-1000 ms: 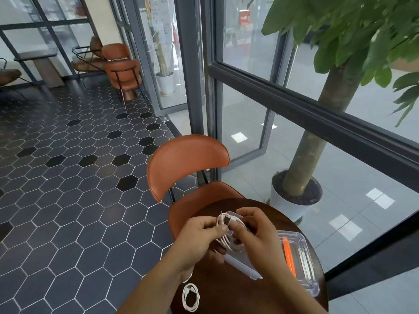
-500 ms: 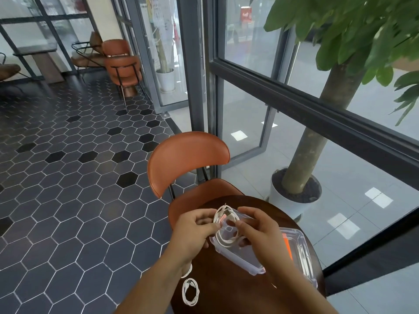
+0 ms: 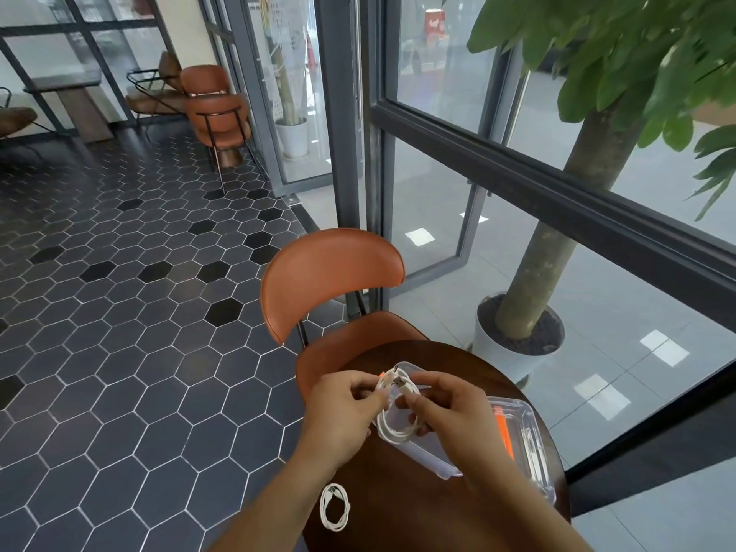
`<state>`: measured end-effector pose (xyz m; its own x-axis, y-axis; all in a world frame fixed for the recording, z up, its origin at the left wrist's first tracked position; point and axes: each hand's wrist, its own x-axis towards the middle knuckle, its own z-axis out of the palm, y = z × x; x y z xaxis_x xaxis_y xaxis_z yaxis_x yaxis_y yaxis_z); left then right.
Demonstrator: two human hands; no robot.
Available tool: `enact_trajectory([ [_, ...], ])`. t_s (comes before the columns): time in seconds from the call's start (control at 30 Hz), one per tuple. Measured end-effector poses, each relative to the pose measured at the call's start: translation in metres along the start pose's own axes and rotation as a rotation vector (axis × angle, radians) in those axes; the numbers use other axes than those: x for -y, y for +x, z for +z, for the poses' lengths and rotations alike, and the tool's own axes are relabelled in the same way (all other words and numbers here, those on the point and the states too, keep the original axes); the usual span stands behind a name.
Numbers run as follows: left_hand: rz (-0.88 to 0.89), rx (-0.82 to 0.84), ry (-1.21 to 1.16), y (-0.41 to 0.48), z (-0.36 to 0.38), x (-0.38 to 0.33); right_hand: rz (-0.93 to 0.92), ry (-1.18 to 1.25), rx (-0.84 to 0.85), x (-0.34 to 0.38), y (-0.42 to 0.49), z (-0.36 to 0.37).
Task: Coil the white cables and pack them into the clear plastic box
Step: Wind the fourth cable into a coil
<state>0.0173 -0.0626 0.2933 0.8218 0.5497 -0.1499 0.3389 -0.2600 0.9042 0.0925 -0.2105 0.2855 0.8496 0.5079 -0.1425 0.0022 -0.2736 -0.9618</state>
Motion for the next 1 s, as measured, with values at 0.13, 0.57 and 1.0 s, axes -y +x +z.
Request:
enact_trajectory([
  [0.13, 0.167, -0.125, 0.345, -0.002, 0.003, -0.002, -0.005, 0.025, -0.016, 0.000, -0.002, 0.004],
  [0.57, 0.283, -0.156, 0.796, -0.011, 0.014, -0.021, -0.003, 0.118, -0.053, 0.003, -0.004, 0.013],
  [1.0, 0.129, -0.103, 0.622, -0.002, 0.010, -0.022, -0.002, 0.175, -0.068, 0.000, -0.004, 0.006],
])
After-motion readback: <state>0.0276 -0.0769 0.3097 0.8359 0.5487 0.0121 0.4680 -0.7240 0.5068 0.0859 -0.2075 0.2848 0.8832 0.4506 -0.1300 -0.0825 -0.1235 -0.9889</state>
